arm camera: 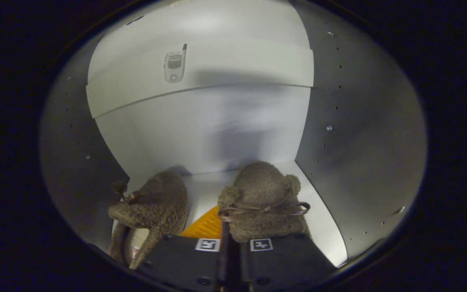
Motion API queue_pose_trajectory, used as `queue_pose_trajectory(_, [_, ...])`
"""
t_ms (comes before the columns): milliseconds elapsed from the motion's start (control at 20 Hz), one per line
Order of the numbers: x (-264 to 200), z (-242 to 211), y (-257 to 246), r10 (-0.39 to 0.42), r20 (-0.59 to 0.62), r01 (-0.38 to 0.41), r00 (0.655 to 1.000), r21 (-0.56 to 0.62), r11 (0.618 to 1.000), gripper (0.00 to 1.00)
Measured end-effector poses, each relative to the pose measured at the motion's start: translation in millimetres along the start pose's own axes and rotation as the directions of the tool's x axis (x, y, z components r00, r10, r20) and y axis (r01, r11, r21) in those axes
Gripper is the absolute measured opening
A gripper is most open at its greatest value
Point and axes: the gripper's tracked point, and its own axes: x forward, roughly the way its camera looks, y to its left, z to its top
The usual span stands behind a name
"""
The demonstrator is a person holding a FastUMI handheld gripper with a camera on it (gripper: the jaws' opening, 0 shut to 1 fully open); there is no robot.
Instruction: Open the shoe cabinet door, grab the shoes and put them into the shoe cabinet, then close the shoe cabinet door.
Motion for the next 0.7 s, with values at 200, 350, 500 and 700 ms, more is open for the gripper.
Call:
queue_pose_trajectory(200, [-7,3,1,0.002,0.026,-0.002,1.0,0.027,1.0,0.26])
queue_pose_trajectory(350, [-13,1,5,-0.007,0.039,0.007,0.999,0.005,1.0,0.48])
queue_pose_trajectory(500, [-23,0,3,-0.024,0.041,0.025,0.999,-0.004,1.0,0.69])
queue_pose_trajectory(700, [-48,5,0,-0.026,0.082,0.023,0.996,0.034,0.999,0.86])
